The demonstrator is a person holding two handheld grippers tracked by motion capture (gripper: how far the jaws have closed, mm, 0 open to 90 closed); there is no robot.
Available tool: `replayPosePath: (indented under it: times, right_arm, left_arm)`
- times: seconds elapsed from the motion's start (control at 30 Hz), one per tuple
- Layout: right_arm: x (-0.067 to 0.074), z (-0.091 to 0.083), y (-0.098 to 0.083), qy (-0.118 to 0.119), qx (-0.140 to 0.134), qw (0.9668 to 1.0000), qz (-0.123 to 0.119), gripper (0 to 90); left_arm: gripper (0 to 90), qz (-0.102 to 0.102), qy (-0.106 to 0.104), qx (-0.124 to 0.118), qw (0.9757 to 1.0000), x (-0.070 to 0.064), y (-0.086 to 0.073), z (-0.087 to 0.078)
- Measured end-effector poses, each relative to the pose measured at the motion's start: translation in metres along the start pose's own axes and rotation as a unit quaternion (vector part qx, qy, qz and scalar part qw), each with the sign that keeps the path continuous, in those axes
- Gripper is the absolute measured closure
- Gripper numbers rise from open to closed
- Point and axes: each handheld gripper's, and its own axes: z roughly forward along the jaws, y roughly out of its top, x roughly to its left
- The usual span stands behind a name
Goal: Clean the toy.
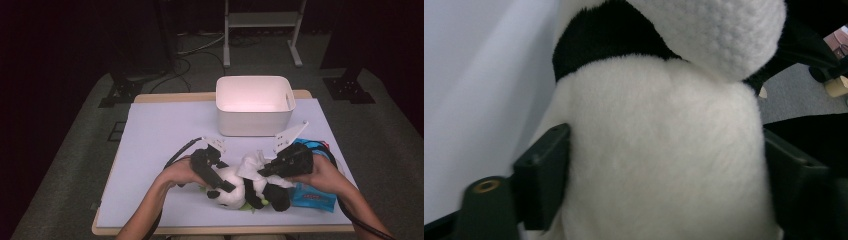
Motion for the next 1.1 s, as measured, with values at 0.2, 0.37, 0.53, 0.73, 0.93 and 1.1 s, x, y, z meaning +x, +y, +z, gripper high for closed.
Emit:
replayPosePath:
  times: [0.2,0.37,0.53,0.73,0.93,1.1]
  right_arm:
    - [-0.002,-0.014,0.004,-0.015,-0.007,0.9999,0.001,86.2]
    - [-0.008,-0.027,0.007,-0.033,-0.005,0.9994,0.005,86.1]
    - [-0.019,-0.033,0.011,-0.044,-0.005,0.9989,0.01,86.0]
    - [-0.039,-0.034,0.017,-0.049,-0.007,0.9985,0.023,86.0]
    - [-0.04,-0.018,0.013,-0.031,0.003,0.9991,0.028,86.1]
    - [-0.029,-0.007,0.011,-0.027,0.011,0.9994,0.019,86.4]
  left_arm:
    - [25.3,0.008,-0.013,-0.03,0.9994,0.007,0.007,-0.011]
    - [28.1,0.033,-0.004,-0.04,0.9986,0.007,0.025,-0.02]
    - [29.1,0.051,0.029,-0.038,0.9975,0.009,0.041,-0.028]
    - [29.1,0.091,0.073,-0.022,0.993,0.015,0.049,-0.038]
    - [25.1,0.098,0.074,-0.011,0.9924,0.018,0.032,-0.027]
    - [16.6,0.084,0.079,-0.001,0.9933,0.011,0.021,-0.021]
